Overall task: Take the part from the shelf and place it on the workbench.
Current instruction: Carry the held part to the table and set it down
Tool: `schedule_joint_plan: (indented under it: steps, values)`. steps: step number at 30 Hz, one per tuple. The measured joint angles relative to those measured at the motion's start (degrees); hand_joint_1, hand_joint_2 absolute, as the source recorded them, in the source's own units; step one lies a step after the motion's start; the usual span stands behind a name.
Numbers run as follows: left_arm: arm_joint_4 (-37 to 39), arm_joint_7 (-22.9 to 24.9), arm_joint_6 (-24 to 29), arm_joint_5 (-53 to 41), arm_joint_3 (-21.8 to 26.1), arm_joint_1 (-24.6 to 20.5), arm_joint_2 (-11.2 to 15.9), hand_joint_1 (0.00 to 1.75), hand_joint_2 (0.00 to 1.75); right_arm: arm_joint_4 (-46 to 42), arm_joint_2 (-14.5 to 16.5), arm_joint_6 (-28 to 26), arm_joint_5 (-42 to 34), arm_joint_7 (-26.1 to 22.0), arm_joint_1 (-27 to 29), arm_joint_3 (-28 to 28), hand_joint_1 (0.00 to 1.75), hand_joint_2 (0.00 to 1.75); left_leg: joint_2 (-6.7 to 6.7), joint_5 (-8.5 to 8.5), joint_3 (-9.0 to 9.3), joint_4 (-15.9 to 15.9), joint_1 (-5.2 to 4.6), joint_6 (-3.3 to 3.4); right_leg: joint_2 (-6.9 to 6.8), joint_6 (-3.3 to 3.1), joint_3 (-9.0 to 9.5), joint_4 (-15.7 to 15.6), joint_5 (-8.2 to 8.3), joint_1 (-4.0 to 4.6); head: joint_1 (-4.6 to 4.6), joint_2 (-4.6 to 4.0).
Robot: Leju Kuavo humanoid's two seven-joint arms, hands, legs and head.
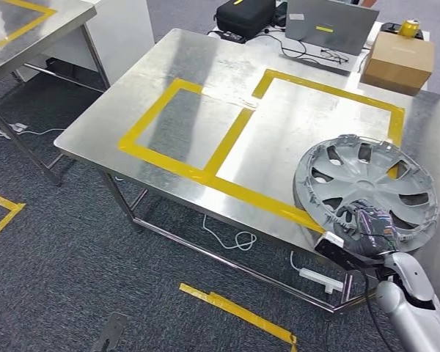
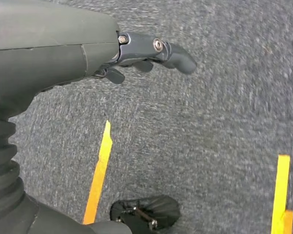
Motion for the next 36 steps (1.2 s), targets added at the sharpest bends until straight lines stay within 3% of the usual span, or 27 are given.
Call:
schedule_joint_plan:
  steps: [5,6,8,9,10,12,14,17,19,23,24,25,26,28,29,33,34,36]
  values:
    - [0.0,0.0,0.07,0.13,0.03,0.0,0.01,0.0,1.75,0.22,0.05,-0.02,-0.03,-0.02,0.02,-0.12,0.0,0.0,0.01,0.18,0.2,-0.38,0.13,0.41,-0.03,0.36,0.05,-0.11,-0.12,-0.07,-0.02,0.0]
    - [0.0,0.0,0.26,0.27,0.08,-0.04,-0.02,0.0,1.75,0.32,0.09,-0.06,-0.08,-0.08,0.01,-0.25,0.0,0.0,0.02,0.24,0.33,-0.52,0.2,0.63,-0.05,0.44,-0.44,0.81,-0.77,-0.1,0.03,0.0]
    - [0.0,0.48,1.74,0.81,0.43,-0.15,-0.15,0.0,0.87,0.64,0.38,-0.39,-0.2,-0.66,0.39,-0.7,0.0,0.0,0.04,0.23,0.6,-0.76,0.15,1.25,-0.09,0.65,-4.88,9.36,-4.25,-0.12,0.11,0.0]
    - [0.0,0.8,2.57,1.06,0.62,-0.2,-0.21,0.0,0.44,0.73,0.58,-0.56,-0.32,-1.01,0.59,-0.91,0.0,0.0,0.04,0.17,0.71,-0.77,0.04,1.48,-0.11,0.66,-6.62,12.7,-5.21,-0.1,0.14,0.0]
    - [0.0,1.16,3.25,1.26,0.78,-0.22,-0.27,0.0,0.0,0.65,0.78,-0.67,-0.54,-1.45,0.82,-1.0,0.0,0.0,0.03,0.1,0.81,-0.76,-0.08,1.59,-0.11,0.57,-7.35,13.97,-4.96,-0.08,0.14,0.0]
    - [0.0,1.54,3.68,1.49,0.86,-0.24,-0.34,0.0,0.0,-0.2,1.03,-0.56,-1.78,-2.47,0.79,-1.0,0.0,0.0,0.02,-0.04,1.06,-0.75,-0.21,1.43,-0.14,0.07,-3.6,6.52,-1.28,0.05,0.13,0.0]
    - [0.0,2.06,4.23,1.8,0.93,-0.29,-0.45,0.0,0.0,-1.71,1.42,-0.1,-4.12,-3.89,0.67,-1.0,0.0,0.0,0.04,-0.14,1.04,-0.62,-0.38,0.99,-0.16,-0.39,-0.58,0.95,0.21,0.34,0.08,0.0]
    - [0.0,2.63,4.91,2.05,1.16,-0.3,-0.55,0.0,0.0,-3.86,2.07,0.5,-6.45,-5.04,0.7,-1.0,0.0,0.0,0.07,-0.16,0.94,-0.56,-0.34,0.09,-0.14,-0.85,0.14,-0.18,0.21,0.48,0.06,0.0]
    - [0.0,2.73,5.18,2.09,1.29,-0.34,-0.57,0.0,0.0,-4.89,2.4,0.63,-7.09,-5.32,0.63,-1.0,0.0,0.0,0.1,-1.4,0.39,1.11,-0.25,-0.67,-0.24,-1.4,0.47,-0.54,0.36,0.22,-0.04,0.0]
    - [-0.01,3.79,8.06,3.1,1.97,-0.27,-0.57,0.0,0.0,-7.22,3.64,0.97,-12.35,-8.27,0.91,-1.04,0.0,0.0,0.13,-7.17,-5.39,13.74,0.31,-1.84,-0.39,-2.08,0.77,-0.61,0.28,0.07,-0.2,0.0]
    - [0.0,4.25,9.19,3.42,2.25,-0.22,-0.57,0.0,0.0,-8.43,4.08,0.98,-14.26,-9.14,1.14,-1.12,0.0,0.0,0.13,-7.08,-6.01,14.93,0.45,-2.0,-0.37,-2.1,0.78,-0.52,0.28,0.04,-0.21,0.0]
    - [0.0,4.62,10.2,3.72,2.51,-0.2,-0.58,0.0,0.0,-10.02,4.54,0.92,-16.07,-9.76,1.38,-1.21,0.0,0.0,0.14,-5.91,-5.61,13.96,0.59,-2.1,-0.32,-2.08,0.81,-0.41,0.27,-0.01,-0.22,0.0]
    - [0.0,4.86,10.95,4.0,2.75,-0.19,-0.58,0.0,0.0,-11.96,4.92,0.71,-17.51,-10.09,1.58,-1.31,0.0,0.0,0.14,-3.95,-4.3,11.07,0.71,-2.13,-0.27,-1.99,0.85,-0.29,0.22,-0.07,-0.22,0.0]
    - [0.0,4.98,11.96,4.52,3.28,-0.19,-0.61,0.0,0.0,-16.34,5.37,-0.3,-19.11,-10.08,1.85,-1.59,0.0,0.0,0.13,-0.63,-1.02,3.78,0.78,-1.95,-0.19,-1.56,0.78,0.06,-0.01,-0.05,-0.23,0.0]
    - [0.0,4.98,12.32,4.79,3.53,-0.17,-0.66,0.0,0.0,-18.62,5.45,-0.99,-19.46,-9.99,1.99,-1.81,0.0,0.0,0.1,0.1,-0.05,1.5,0.74,-1.76,-0.17,-1.23,0.63,0.21,-0.06,0.02,-0.23,0.0]
    - [0.0,4.85,13.34,5.67,4.47,0.43,-0.79,0.0,0.0,-27.1,5.52,-3.42,-20.5,-9.99,3.45,-3.29,0.0,0.0,0.07,0.58,0.09,0.03,0.57,-0.37,-0.22,0.07,0.1,0.33,-0.21,0.0,-0.23,0.0]
    - [0.0,4.79,13.42,5.88,4.72,0.54,-0.8,0.0,0.0,-29.06,5.52,-4.05,-20.93,-10.1,4.0,-3.81,0.0,0.0,0.11,0.87,0.0,-0.2,0.62,0.12,-0.21,0.31,-0.3,1.19,-1.23,-0.06,-0.18,0.0]
    - [0.0,4.7,13.45,6.15,5.09,0.63,-0.92,0.0,0.0,-32.38,5.53,-5.39,-22.0,-10.44,5.18,-4.88,0.0,0.0,0.2,1.42,-0.42,-0.47,0.68,0.91,-0.19,0.55,-2.31,6.22,-5.23,-0.1,-0.07,0.0]
